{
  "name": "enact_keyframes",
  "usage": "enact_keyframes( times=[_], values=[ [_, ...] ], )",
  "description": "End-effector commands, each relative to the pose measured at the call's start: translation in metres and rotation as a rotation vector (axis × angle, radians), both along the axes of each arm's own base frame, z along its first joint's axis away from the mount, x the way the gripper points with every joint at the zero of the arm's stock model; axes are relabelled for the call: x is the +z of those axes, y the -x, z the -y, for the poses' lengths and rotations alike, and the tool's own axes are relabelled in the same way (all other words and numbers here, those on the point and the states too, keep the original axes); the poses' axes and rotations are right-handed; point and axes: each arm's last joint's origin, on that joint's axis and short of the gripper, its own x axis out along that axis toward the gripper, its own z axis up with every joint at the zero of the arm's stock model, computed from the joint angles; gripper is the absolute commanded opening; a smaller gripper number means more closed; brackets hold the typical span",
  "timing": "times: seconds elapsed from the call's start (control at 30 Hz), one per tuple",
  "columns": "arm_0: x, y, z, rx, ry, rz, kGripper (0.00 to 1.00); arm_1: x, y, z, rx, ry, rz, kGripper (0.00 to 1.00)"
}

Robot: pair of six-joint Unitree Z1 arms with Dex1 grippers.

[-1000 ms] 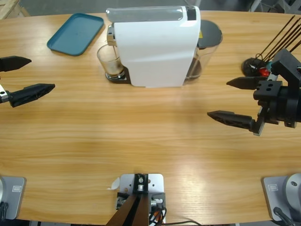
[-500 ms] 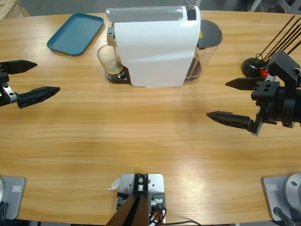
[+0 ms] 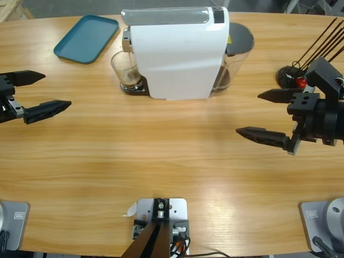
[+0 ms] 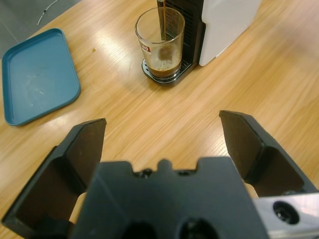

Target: Pour coffee

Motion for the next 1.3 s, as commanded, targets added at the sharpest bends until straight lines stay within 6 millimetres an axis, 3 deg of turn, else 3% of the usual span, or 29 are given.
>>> enact_keyframes(
  times=[0.03, 0.13, 0.23, 0.5, 0.67, 1.03, 1.2, 1.3],
  values=[
    [0.001, 0.002, 0.002, -0.017, 0.015, 0.009, 0.985, -0.011, 0.004, 0.002, -0.008, 0.01, -0.042, 1.0],
    [0.007, -0.001, 0.007, -0.057, 0.081, 0.029, 0.977, -0.01, 0.005, 0.002, -0.008, 0.008, -0.04, 1.0],
    [-0.001, -0.015, 0.018, -0.07, 0.098, -0.007, 0.841, -0.01, 0.005, 0.003, -0.007, 0.007, -0.04, 1.0],
    [-0.055, -0.065, 0.055, -0.13, 0.051, -0.148, 0.872, -0.009, 0.005, 0.003, -0.007, 0.003, -0.034, 1.0],
    [-0.066, -0.089, 0.071, -0.147, 0.088, -0.049, 0.876, -0.009, 0.006, 0.003, -0.008, 0.0, -0.031, 1.0],
    [-0.074, -0.091, 0.066, -0.057, 0.03, -0.033, 0.959, -0.007, 0.007, 0.004, -0.009, -0.004, -0.026, 1.0],
    [-0.063, -0.064, 0.048, -0.047, 0.045, -0.007, 0.954, -0.008, 0.006, 0.004, -0.007, -0.003, -0.027, 1.0],
    [-0.063, -0.057, 0.043, -0.039, 0.041, -0.004, 0.958, -0.008, 0.006, 0.004, -0.008, -0.002, -0.029, 1.0]
  ],
)
